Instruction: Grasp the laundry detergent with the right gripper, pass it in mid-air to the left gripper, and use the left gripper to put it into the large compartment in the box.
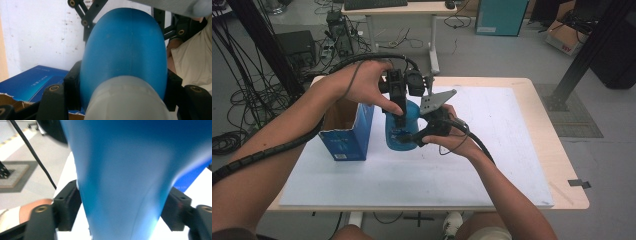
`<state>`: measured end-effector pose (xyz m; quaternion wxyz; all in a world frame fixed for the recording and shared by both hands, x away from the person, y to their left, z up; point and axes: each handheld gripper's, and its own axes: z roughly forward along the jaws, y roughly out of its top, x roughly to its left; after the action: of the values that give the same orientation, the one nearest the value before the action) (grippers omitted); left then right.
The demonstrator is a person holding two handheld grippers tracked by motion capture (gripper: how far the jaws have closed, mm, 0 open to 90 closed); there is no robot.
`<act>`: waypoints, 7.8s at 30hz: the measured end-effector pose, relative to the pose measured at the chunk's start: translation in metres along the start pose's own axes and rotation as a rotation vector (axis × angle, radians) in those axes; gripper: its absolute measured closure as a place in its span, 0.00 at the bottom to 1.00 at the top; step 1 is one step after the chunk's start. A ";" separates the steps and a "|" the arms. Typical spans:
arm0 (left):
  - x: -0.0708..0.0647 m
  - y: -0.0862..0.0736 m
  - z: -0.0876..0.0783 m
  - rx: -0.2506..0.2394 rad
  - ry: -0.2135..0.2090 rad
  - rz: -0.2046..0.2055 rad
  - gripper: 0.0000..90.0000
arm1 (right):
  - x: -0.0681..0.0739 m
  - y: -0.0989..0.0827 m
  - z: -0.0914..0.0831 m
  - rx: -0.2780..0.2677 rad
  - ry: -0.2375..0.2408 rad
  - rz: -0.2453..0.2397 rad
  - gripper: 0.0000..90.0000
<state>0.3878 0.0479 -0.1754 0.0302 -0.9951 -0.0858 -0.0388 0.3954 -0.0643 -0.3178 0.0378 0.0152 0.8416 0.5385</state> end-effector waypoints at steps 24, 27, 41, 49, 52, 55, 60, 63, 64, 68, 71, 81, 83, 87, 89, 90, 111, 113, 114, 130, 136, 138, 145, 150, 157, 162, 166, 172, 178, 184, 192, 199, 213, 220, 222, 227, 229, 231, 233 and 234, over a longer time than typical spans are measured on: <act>0.025 -0.020 -0.042 -0.055 0.049 -0.268 0.41 | -0.001 -0.017 -0.084 0.159 -0.263 0.160 0.00; 0.034 -0.024 -0.058 -0.061 0.051 -0.338 0.41 | -0.005 -0.015 -0.106 0.186 -0.328 0.151 0.00; 0.064 -0.043 -0.107 -0.071 0.093 -0.612 0.41 | -0.017 -0.020 -0.161 0.230 -0.471 0.236 0.00; 0.082 -0.069 -0.129 -0.090 0.078 -0.817 0.41 | -0.016 -0.017 -0.177 0.240 -0.522 0.234 0.00; 0.086 -0.076 -0.133 -0.080 0.084 -0.861 0.41 | -0.016 -0.018 -0.178 0.248 -0.529 0.241 0.00; 0.090 -0.084 -0.137 -0.084 0.095 -0.913 0.41 | -0.016 -0.018 -0.180 0.255 -0.540 0.251 0.00; 0.097 -0.099 -0.141 -0.098 0.100 -0.990 0.41 | -0.017 -0.017 -0.183 0.261 -0.546 0.258 0.00; 0.099 -0.105 -0.142 -0.097 0.105 -1.008 0.41 | -0.018 -0.016 -0.183 0.265 -0.565 0.271 0.00; 0.100 -0.106 -0.142 -0.098 0.106 -1.017 0.41 | -0.018 -0.015 -0.183 0.267 -0.568 0.277 0.00; 0.101 -0.111 -0.143 -0.104 0.093 -1.055 0.41 | -0.018 -0.013 -0.183 0.278 -0.576 0.288 0.00; 0.103 -0.114 -0.145 -0.114 0.093 -1.085 0.41 | -0.018 -0.013 -0.185 0.275 -0.586 0.317 0.00; 0.109 -0.127 -0.148 -0.108 0.106 -1.211 0.41 | -0.019 -0.017 -0.191 0.301 -0.600 0.345 0.00; 0.110 -0.129 -0.148 -0.106 0.105 -1.222 0.41 | -0.019 -0.017 -0.191 0.306 -0.602 0.349 0.00; 0.111 -0.134 -0.147 -0.094 0.112 -1.273 0.41 | -0.019 -0.017 -0.193 0.330 -0.603 0.348 0.00; 0.112 -0.137 -0.145 -0.098 0.108 -1.294 0.41 | -0.020 -0.016 -0.193 0.337 -0.607 0.347 0.00; 0.112 -0.137 -0.145 -0.098 0.108 -1.294 0.41 | -0.020 -0.016 -0.193 0.337 -0.607 0.347 0.00; 0.118 -0.152 -0.111 -0.062 0.082 -1.374 0.41 | -0.019 -0.019 -0.195 0.347 -0.604 0.347 0.00; 0.118 -0.153 -0.109 -0.059 0.082 -1.376 0.41 | -0.019 -0.019 -0.194 0.347 -0.604 0.350 0.00; 0.118 -0.154 -0.107 -0.057 0.082 -1.375 0.41 | -0.019 -0.019 -0.194 0.347 -0.602 0.346 0.00; 0.118 -0.161 -0.069 -0.045 0.037 -1.375 0.41 | -0.016 -0.019 -0.191 0.354 -0.602 0.336 0.00; 0.118 -0.165 -0.057 -0.049 0.019 -1.383 0.41 | -0.015 -0.020 -0.192 0.357 -0.601 0.335 0.00; 0.118 -0.166 -0.055 -0.050 0.015 -1.381 0.41 | -0.015 -0.021 -0.192 0.361 -0.600 0.332 0.00; 0.116 -0.166 -0.037 -0.051 0.007 -1.380 0.41 | -0.015 -0.022 -0.190 0.364 -0.600 0.338 0.00; 0.115 -0.171 -0.024 -0.056 -0.018 -1.377 0.41 | -0.015 -0.024 -0.190 0.364 -0.600 0.342 0.00; 0.112 -0.175 0.005 -0.059 -0.025 -1.369 0.41 | -0.015 -0.027 -0.187 0.368 -0.594 0.352 0.00; 0.109 -0.175 0.024 -0.060 -0.034 -1.386 0.41 | -0.016 -0.029 -0.183 0.373 -0.590 0.354 0.00; 0.108 -0.174 0.034 -0.049 -0.038 -1.378 0.41 | -0.016 -0.029 -0.182 0.376 -0.586 0.348 0.00; 0.105 -0.170 0.053 -0.025 -0.023 -1.351 0.41 | -0.016 -0.030 -0.176 0.380 -0.579 0.352 0.00; 0.103 -0.167 0.066 -0.009 -0.005 -1.341 0.41 | -0.017 -0.031 -0.175 0.393 -0.577 0.348 0.00; 0.101 -0.166 0.079 -0.031 -0.024 -1.345 0.41 | -0.018 -0.032 -0.175 0.390 -0.578 0.350 0.00; 0.100 -0.161 0.093 -0.039 -0.022 -1.349 0.41 | -0.017 -0.035 -0.176 0.393 -0.576 0.359 0.00; 0.100 -0.160 0.102 -0.046 -0.022 -1.351 0.41 | -0.017 -0.039 -0.180 0.392 -0.582 0.362 0.00; 0.100 -0.164 0.114 -0.049 -0.034 -1.355 0.41 | -0.017 -0.043 -0.180 0.402 -0.585 0.370 0.00; 0.098 -0.167 0.115 -0.064 -0.032 -1.357 0.41 | -0.018 -0.045 -0.177 0.409 -0.579 0.365 0.00; 0.098 -0.167 0.115 -0.066 -0.032 -1.359 0.41 | -0.018 -0.044 -0.177 0.408 -0.582 0.368 0.00; 0.098 -0.167 0.115 -0.066 -0.031 -1.360 0.41 | -0.017 -0.043 -0.179 0.408 -0.588 0.367 0.00; 0.098 -0.165 0.115 -0.064 -0.027 -1.357 0.41 | -0.017 -0.043 -0.180 0.407 -0.589 0.367 0.00; 0.098 -0.165 0.115 -0.063 -0.026 -1.356 0.41 | -0.017 -0.043 -0.180 0.405 -0.589 0.367 0.00; 0.098 -0.164 0.115 -0.061 -0.024 -1.353 0.41 | -0.017 -0.044 -0.180 0.405 -0.587 0.365 0.00; 0.098 -0.165 0.115 -0.061 -0.025 -1.354 0.41 | -0.016 -0.044 -0.180 0.407 -0.588 0.370 0.00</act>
<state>0.4635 0.2339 -0.2731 -0.0299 -0.7225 -0.6895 -0.0400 0.3977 -0.2468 -0.2818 0.1754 0.3271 0.8675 0.3311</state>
